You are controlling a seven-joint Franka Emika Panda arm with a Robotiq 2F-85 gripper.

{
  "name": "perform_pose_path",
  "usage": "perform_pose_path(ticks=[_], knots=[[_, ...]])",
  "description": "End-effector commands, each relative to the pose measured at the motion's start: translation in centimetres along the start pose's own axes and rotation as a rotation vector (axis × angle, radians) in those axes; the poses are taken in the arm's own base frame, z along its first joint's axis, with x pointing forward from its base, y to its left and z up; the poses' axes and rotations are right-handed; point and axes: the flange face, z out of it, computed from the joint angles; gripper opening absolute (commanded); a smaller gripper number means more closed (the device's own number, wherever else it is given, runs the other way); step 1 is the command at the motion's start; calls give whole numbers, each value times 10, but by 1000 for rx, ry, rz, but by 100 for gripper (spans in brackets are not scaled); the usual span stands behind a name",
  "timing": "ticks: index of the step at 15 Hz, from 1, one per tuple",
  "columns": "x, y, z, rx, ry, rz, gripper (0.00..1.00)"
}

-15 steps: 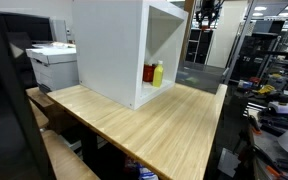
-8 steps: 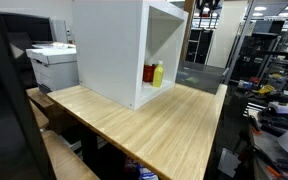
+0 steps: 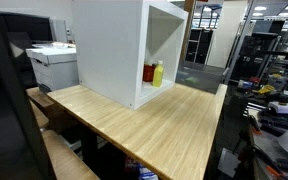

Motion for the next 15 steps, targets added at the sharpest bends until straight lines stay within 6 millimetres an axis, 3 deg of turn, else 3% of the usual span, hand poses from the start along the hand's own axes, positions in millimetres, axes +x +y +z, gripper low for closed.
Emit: perform_pose_path(ticks=[1, 8, 15], knots=[[-21, -16, -16, 31, -10, -82, 28], [-57, -71, -27, 65, -15, -190, 28], [-108, -128, -31, 99, -27, -327, 28]])
